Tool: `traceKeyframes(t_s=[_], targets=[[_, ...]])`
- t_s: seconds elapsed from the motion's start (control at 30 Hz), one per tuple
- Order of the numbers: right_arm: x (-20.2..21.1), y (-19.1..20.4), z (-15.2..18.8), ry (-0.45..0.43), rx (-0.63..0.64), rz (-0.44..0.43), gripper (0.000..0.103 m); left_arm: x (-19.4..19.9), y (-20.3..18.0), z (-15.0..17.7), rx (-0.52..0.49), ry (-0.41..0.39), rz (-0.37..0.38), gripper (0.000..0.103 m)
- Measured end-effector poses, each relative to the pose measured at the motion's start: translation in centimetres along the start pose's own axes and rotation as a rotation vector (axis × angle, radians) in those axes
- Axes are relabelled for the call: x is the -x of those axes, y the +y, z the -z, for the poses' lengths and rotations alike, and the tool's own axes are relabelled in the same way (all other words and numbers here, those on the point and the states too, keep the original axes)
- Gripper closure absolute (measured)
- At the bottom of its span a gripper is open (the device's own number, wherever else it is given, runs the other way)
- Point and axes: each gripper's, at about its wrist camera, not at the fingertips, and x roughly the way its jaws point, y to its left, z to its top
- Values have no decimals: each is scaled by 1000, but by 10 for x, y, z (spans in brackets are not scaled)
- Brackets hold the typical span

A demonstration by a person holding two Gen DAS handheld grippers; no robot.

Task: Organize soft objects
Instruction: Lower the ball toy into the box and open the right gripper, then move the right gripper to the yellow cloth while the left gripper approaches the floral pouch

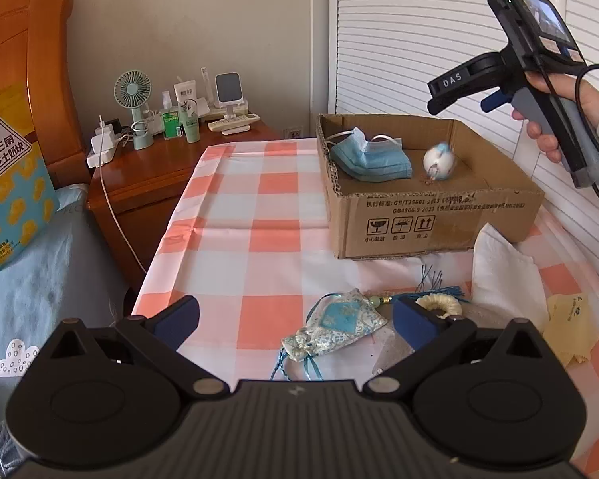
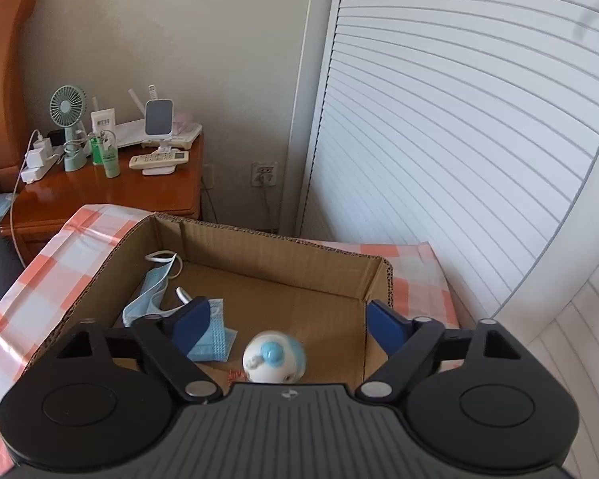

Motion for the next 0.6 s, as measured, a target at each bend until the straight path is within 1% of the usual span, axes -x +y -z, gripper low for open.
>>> traceKeyframes(t_s=[0.1, 0.17, 0.23, 0.43, 0.53, 0.6], targets=[[4, -3, 1, 8, -11, -17, 11, -1, 1, 1, 1, 3, 2, 1], [13, -4, 5, 2, -15, -17, 3, -1, 2, 1, 4, 6, 5, 1], [26, -5, 11, -9, -25, -23, 0, -1, 1, 1, 6, 9, 6, 1], [64, -2, 35, -1, -7, -39, 0, 5, -1, 5, -1, 9, 20, 1], [81, -2, 53, 5, -3, -57, 0, 9, -3, 7, -9, 4, 26, 1], [91, -3, 68, 12, -10, -52, 0, 10, -4, 10, -20, 4, 28, 1]])
